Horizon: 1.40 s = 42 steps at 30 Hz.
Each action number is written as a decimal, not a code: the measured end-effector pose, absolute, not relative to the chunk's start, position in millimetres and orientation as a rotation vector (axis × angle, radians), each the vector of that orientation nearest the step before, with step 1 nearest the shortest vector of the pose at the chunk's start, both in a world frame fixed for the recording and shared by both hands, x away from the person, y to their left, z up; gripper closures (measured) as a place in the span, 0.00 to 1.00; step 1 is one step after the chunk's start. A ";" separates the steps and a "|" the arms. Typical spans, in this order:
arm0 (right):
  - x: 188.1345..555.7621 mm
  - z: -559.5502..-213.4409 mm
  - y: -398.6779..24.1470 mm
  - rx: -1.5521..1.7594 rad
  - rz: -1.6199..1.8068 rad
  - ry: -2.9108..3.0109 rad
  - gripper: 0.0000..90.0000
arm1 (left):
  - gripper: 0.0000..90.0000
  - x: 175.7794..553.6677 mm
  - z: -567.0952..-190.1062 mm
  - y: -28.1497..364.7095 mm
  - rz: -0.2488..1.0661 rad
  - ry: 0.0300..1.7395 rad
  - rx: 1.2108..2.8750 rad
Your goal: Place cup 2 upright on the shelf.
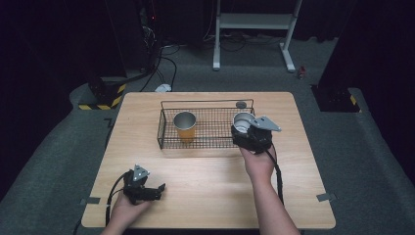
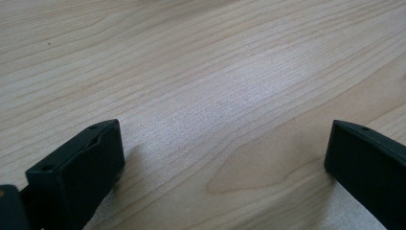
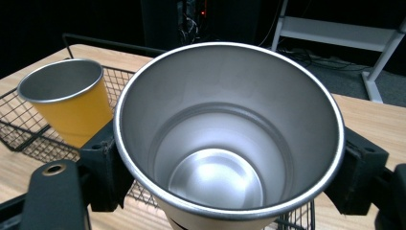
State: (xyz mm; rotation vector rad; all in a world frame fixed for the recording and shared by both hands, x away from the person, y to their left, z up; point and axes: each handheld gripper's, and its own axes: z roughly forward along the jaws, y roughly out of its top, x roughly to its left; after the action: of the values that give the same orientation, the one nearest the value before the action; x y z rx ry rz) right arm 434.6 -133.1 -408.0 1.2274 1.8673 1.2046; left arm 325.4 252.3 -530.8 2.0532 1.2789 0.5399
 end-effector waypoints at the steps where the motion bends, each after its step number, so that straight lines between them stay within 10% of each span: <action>1: 436.6 -407.3 -132.4 1.228 1.206 1.867 0.21 | 0.00 325.3 -530.8 252.3 0.540 1.279 2.053; 42: 499.7 -421.3 -97.5 1.305 1.075 1.938 0.21 | 0.00 325.2 -530.9 252.4 0.540 1.278 2.053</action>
State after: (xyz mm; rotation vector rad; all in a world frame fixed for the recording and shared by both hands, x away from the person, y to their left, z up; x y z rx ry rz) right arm 499.7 -97.5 -421.3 1.3054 1.9377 1.0748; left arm 325.2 252.4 -530.9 2.0535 1.2782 0.5404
